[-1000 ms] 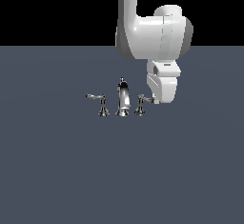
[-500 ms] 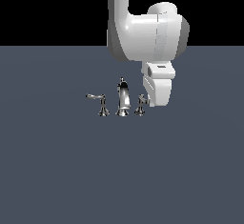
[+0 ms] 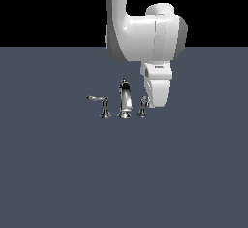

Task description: Turn on the faucet by rotating a designated handle.

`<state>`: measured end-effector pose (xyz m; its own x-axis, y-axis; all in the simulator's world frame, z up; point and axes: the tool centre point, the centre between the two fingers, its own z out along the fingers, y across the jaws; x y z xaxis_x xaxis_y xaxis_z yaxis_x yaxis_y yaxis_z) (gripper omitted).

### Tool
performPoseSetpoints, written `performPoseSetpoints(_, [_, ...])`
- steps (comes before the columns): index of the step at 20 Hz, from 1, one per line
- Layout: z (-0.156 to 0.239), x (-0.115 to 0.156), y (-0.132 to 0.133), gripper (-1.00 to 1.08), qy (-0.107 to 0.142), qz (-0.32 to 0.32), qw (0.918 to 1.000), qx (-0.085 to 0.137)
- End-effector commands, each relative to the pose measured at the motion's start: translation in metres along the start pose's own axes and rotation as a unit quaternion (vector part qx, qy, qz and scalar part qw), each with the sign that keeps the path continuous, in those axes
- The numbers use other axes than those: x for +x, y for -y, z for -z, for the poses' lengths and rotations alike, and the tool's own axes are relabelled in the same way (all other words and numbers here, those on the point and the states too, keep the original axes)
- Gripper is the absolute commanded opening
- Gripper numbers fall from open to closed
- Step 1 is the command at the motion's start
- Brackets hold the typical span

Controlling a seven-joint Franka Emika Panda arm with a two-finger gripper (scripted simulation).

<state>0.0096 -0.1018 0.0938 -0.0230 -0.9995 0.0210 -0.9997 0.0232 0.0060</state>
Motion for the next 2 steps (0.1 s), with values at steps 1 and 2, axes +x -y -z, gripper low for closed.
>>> performPoseSetpoints(1, [0.0017, -0.0665, 0.0102, -1.00, 0.010, 0.041, 0.9991, 0.003])
performPoseSetpoints(2, [0.0017, -0.0665, 0.0102, -1.00, 0.010, 0.041, 0.9991, 0.003])
